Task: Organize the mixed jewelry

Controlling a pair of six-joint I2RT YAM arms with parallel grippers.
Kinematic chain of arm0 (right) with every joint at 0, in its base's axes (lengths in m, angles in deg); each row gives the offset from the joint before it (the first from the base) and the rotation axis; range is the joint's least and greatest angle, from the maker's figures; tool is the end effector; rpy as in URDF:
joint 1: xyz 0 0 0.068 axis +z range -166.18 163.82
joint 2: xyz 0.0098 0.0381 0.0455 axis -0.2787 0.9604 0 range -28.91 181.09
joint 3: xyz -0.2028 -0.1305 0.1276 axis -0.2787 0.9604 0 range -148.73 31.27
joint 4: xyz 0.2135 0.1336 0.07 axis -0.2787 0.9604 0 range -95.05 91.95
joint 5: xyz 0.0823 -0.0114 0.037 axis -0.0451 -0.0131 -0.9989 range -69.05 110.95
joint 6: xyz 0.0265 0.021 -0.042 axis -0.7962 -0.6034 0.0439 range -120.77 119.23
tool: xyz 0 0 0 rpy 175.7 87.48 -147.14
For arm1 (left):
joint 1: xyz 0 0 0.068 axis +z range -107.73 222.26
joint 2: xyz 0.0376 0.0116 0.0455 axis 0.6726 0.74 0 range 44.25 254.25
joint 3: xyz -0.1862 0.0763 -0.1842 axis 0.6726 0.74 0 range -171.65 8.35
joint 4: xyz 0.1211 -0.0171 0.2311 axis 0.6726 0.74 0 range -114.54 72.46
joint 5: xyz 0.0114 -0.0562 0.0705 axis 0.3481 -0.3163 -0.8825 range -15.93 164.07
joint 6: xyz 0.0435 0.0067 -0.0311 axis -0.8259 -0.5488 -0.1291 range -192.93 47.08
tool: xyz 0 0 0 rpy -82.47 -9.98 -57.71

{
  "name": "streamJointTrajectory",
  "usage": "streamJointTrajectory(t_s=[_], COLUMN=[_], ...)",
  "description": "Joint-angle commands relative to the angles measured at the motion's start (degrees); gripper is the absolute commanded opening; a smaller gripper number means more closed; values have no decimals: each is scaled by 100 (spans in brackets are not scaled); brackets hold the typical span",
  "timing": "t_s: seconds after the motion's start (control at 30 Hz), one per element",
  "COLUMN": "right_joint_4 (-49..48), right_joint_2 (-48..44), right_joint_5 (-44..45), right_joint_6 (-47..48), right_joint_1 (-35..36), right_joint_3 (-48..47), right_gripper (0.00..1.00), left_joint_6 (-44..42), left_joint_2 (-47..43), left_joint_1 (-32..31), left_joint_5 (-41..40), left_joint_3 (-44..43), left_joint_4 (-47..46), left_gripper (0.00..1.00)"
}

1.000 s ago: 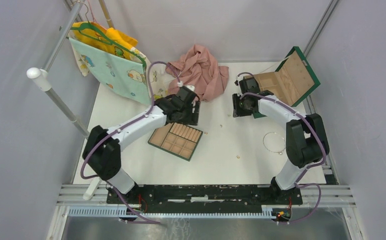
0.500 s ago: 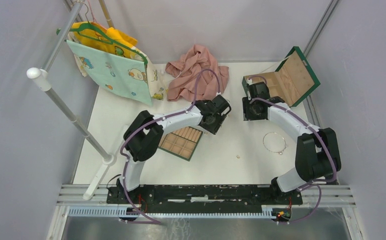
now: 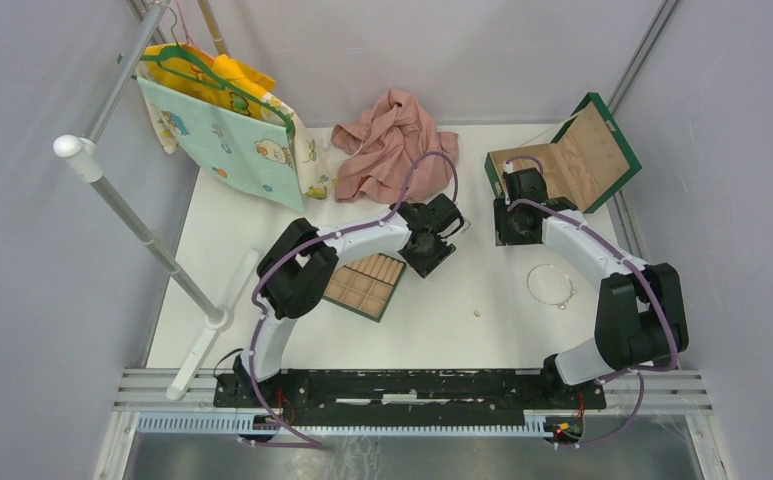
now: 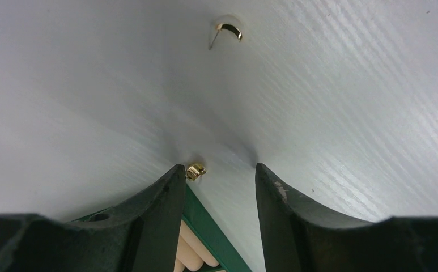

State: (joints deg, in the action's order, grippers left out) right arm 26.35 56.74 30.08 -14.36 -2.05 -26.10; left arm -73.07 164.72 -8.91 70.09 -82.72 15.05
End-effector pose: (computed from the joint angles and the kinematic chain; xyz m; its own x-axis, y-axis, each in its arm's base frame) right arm 0.2916 0.0676 0.2193 -0.8521 0.0246 -0.5229 0.0377 0.9992 -0.0144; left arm 0.2752 -0.3382 0.1709 -0.5833 0.7289 -0.3583 0.7630 0.6430 0.0659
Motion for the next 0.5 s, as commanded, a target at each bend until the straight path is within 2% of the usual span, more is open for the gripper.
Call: streamJointTrajectory(t_s=[0.0,0.23,0.37,0.47], right_joint_4=[-15,-35,-50,-73], right_joint_2=[-100,-26,-21,-13], right_joint_5=[84,65,56,35], right_joint_6=[79,79,64,54], right_joint_1=[-14,-19,-16,-26], right_joint_3=[-63,-106,-99,-88], right_gripper=[51,50,50,50], left_joint_6=[-366,-16,285,407], left_joint_2=[120,171,116,128], left_joint_1=[14,5,5,4], left_joint_5=[340,755,793,441], left_joint_3=[-79,-140,-131,-151], left_joint_4=[177,361,321,242], left_gripper=[54,43,41,44])
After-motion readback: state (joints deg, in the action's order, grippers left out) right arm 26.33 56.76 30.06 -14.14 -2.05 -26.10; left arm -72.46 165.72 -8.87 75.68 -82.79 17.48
